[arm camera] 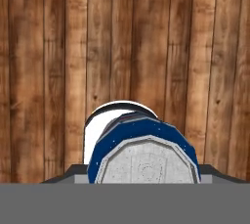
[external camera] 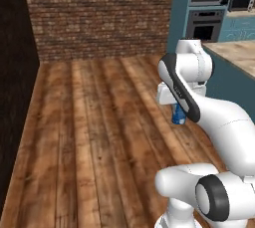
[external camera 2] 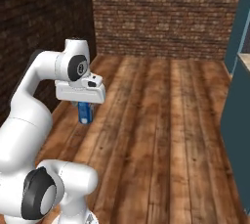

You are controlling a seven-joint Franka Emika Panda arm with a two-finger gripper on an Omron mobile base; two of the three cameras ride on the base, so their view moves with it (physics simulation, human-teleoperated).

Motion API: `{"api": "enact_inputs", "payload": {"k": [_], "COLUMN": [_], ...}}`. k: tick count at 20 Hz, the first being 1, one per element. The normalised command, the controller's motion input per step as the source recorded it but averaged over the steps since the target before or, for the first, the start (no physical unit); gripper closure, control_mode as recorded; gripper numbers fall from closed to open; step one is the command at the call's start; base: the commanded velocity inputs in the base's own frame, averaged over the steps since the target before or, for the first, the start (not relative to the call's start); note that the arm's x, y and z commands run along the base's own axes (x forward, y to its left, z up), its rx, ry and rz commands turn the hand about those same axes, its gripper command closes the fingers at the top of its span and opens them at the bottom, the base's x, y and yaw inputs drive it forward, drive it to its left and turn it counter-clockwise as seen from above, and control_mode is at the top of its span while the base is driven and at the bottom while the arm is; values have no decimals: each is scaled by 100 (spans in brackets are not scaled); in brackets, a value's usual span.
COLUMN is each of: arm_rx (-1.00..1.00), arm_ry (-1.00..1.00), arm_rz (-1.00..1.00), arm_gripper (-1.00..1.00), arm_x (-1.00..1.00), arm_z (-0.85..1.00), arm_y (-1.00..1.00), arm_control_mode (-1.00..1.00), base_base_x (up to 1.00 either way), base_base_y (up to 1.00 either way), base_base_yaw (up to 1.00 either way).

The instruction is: Four empty soda cans are scattered around the kitchen. Gather all the cans and cluster them next to the stove for recycling.

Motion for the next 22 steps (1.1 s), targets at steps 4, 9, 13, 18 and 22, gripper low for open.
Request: {"api": "enact_inputs", "payload": {"k": [4, 9, 13, 18, 22], "arm_rx": [0, 0, 0, 0, 0], "arm_ry": [0, 0, 0, 0, 0], "arm_rz": [0, 0, 0, 0, 0], "arm_gripper": [100, 100, 100, 100, 100], "arm_x": [0, 0, 0, 0, 0], "arm_z": [0, 0, 0, 0, 0], "arm_y": [0, 0, 0, 0, 0], "arm_control_mode": [100, 100, 100, 100, 100], "base_base_x": [100, 100, 100, 100, 100], "base_base_y": [0, 0, -5, -7, -1], "base_base_yaw": [0, 0, 0, 0, 0]}}
